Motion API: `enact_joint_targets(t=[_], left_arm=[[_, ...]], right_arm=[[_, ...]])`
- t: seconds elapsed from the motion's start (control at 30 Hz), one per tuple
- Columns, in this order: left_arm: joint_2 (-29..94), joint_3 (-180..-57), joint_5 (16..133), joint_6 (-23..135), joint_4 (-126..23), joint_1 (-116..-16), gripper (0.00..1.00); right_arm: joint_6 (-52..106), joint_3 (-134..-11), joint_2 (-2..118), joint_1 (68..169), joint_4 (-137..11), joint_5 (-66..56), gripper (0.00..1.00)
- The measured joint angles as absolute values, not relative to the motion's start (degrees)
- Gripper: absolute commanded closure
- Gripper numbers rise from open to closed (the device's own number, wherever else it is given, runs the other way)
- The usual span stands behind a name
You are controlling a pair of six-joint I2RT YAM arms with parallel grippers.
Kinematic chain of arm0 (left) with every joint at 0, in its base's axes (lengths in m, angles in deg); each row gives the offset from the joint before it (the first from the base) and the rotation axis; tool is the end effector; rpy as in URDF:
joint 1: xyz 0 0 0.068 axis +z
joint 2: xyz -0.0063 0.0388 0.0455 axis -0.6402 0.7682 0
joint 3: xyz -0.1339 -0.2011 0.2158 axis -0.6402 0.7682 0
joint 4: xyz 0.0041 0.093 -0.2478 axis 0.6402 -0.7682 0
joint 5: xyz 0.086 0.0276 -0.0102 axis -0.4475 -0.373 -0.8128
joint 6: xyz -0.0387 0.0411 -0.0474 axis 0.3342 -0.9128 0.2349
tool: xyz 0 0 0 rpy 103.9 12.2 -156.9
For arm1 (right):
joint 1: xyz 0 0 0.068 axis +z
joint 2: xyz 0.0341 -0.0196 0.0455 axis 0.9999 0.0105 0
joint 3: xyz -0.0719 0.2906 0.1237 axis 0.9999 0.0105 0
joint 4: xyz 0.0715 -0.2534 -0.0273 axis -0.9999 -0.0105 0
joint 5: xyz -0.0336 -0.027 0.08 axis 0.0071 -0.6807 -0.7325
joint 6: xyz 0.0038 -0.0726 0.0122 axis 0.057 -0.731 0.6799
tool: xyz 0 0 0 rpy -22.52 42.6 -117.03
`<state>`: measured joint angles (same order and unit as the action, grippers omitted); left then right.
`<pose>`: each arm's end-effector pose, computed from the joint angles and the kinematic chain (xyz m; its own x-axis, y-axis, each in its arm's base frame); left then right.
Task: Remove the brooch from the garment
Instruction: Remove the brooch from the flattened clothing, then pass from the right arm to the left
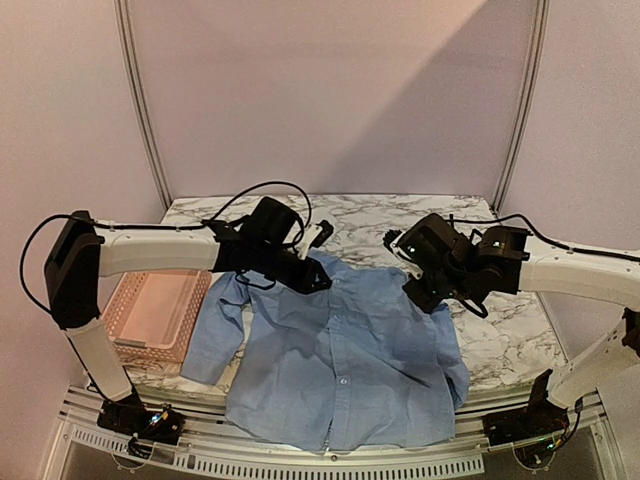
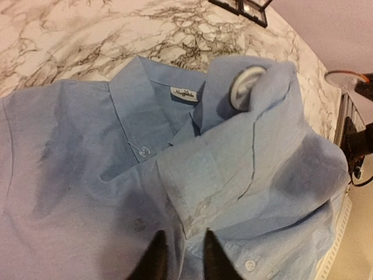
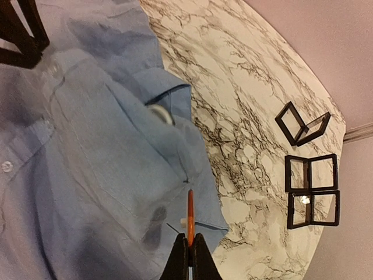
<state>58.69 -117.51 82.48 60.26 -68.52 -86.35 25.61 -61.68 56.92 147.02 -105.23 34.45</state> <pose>0.2778 -0.3182 0.2542 -0.7005 0.3527 -0.6204 0.6642 0.6403 -0.3859 0.1814 0.2258 0.3123 -0.5055 -0.6414 -0.5772 -0.5215 0.7600 -0.3879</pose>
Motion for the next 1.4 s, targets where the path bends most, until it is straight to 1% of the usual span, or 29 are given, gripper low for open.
enact_joint_targets(t=[0.07, 0.1, 0.23, 0.3, 0.33, 0.43, 0.53, 0.73, 0.83, 0.97, 1.0, 1.23, 1.3, 1.4], left_arm=[[58.0, -117.5, 82.0, 60.1, -68.8, -86.3, 0.40], [57.3, -117.4, 81.3, 60.1, -69.0, -86.3, 0.33], [50.4, -115.0, 77.5, 59.2, -67.6, -86.3, 0.12], [45.4, -113.1, 75.6, 58.3, -66.7, -86.2, 0.07], [42.8, -112.4, 74.8, 57.9, -66.3, -86.1, 0.06], [36.7, -112.2, 74.7, 56.5, -65.0, -85.8, 0.06], [34.2, -113.1, 78.3, 55.6, -64.7, -85.7, 0.06], [33.8, -111.0, 93.7, 56.5, -62.0, -85.5, 0.07], [34.7, -109.2, 99.2, 58.2, -61.0, -85.5, 0.07], [37.5, -109.1, 105.6, 60.8, -59.2, -85.5, 0.13], [38.1, -109.1, 106.8, 61.4, -58.8, -85.5, 0.17], [39.8, -109.1, 111.8, 63.9, -57.0, -85.5, 0.53], [40.3, -109.1, 112.5, 64.5, -56.5, -85.5, 0.58], [41.1, -109.1, 113.3, 65.0, -56.1, -85.5, 0.62]], right_arm=[[26.3, -61.6, 55.1, 146.9, -103.9, 32.5, 1.00], [26.7, -61.4, 53.8, 146.7, -102.8, 31.0, 1.00], [28.3, -58.7, 47.2, 145.1, -95.7, 23.0, 1.00], [29.0, -56.9, 44.7, 143.8, -91.4, 18.1, 1.00], [29.4, -56.1, 44.0, 143.0, -89.3, 15.4, 1.00], [30.5, -54.8, 43.2, 140.4, -84.4, 6.8, 1.00], [31.6, -54.4, 43.2, 137.7, -79.9, -1.8, 1.00], [34.1, -54.4, 43.8, 134.7, -72.3, -17.3, 1.00], [35.7, -54.4, 46.0, 134.7, -69.1, -24.2, 1.00], [37.9, -54.4, 49.8, 134.7, -66.7, -31.6, 1.00], [38.3, -54.4, 50.7, 134.7, -66.2, -33.2, 1.00], [40.1, -54.4, 54.1, 134.7, -65.9, -39.8, 1.00], [40.4, -54.5, 54.4, 134.7, -66.0, -40.8, 1.00], [40.5, -55.0, 54.6, 134.7, -66.1, -41.8, 1.00]])
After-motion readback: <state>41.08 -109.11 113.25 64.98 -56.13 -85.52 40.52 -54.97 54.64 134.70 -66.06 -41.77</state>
